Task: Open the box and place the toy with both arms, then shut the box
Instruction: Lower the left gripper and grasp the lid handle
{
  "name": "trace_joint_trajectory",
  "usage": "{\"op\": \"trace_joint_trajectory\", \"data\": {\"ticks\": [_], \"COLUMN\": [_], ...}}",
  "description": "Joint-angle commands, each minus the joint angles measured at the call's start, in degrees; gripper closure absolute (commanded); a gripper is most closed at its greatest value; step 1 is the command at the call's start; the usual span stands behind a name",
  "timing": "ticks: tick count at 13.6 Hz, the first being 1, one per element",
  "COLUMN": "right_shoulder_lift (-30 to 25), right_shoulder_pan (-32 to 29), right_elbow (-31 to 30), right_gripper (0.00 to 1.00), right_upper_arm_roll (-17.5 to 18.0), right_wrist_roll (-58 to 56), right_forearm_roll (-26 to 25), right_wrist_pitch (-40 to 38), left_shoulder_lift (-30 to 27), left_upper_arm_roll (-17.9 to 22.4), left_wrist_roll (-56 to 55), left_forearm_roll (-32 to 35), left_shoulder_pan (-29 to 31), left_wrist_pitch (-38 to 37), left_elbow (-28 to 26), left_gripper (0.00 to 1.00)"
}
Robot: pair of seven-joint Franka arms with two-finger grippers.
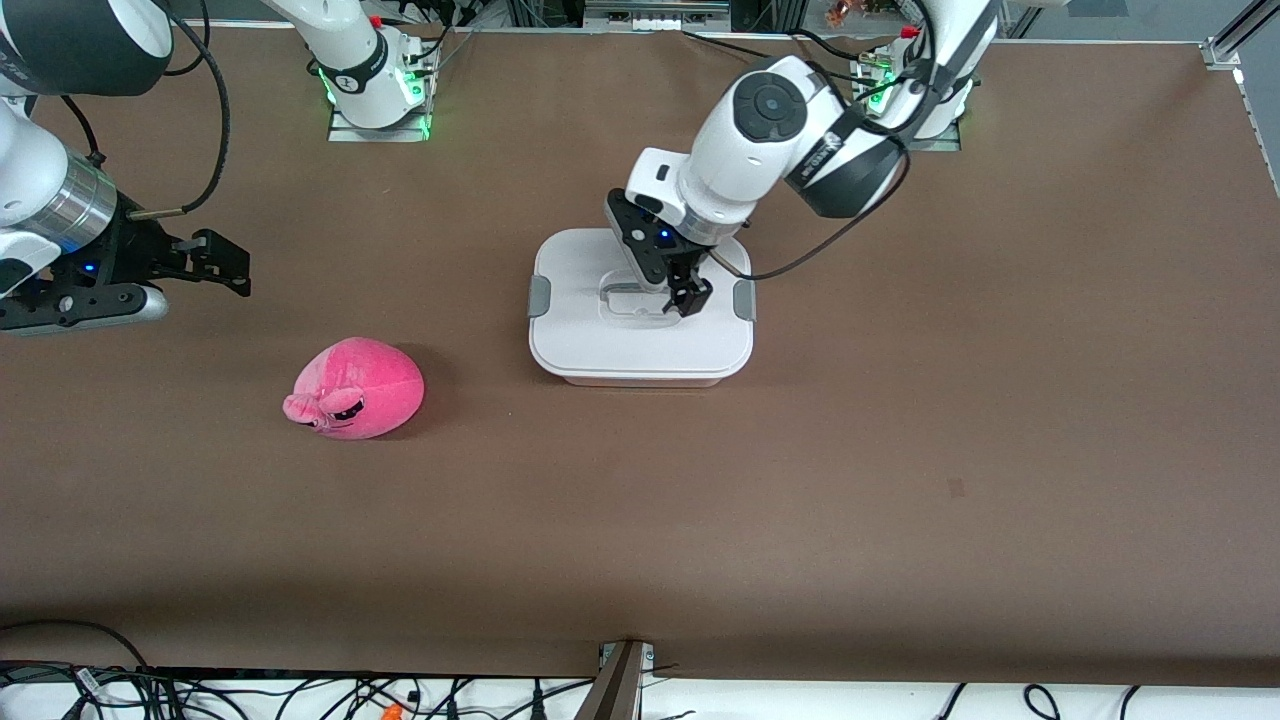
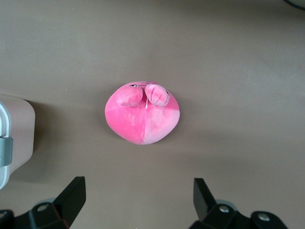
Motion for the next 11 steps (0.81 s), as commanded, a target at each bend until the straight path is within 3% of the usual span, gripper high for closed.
{"op": "trace_joint_trajectory", "data": {"ticks": [1,4,5,7,10,11], "right_shoulder_lift": [-0.7,-0.7,-0.6,-0.6,-0.6,-0.6], "right_shoulder_pan": [0.2,0.2,0.2,0.2,0.2,0.2], "right_elbow": [-0.4,-0.4,-0.4,-0.4,-0.4,-0.4], "right_gripper": [0.00,0.00,0.00,0.00,0.00,0.00], "right_upper_arm_roll": [0.1,0.1,0.1,0.1,0.1,0.1], "right_wrist_roll": [0.2,0.2,0.2,0.2,0.2,0.1], "right_forearm_roll": [0.3,0.3,0.3,0.3,0.1,0.0], "right_wrist_pitch": [-0.1,-0.1,-0.1,0.0,0.5,0.5], "left_shoulder_lift": [-1.2,1.1,1.9,2.6,2.5,2.5], "left_upper_arm_roll": [0.4,0.4,0.4,0.4,0.4,0.4], "left_wrist_roll": [0.9,0.9,0.9,1.0,1.3,1.3], "left_forearm_roll": [2.9,6.1,6.2,6.3,6.3,6.2], "left_shoulder_pan": [-0.5,-0.9,-1.0,-1.4,-1.4,-1.4], "left_wrist_pitch": [2.8,6.1,6.8,7.7,7.6,7.6], "left_elbow": [-3.0,-3.1,-3.0,-3.0,-3.0,-3.0], "left_gripper": [0.00,0.00,0.07,0.38,0.95,1.00]}}
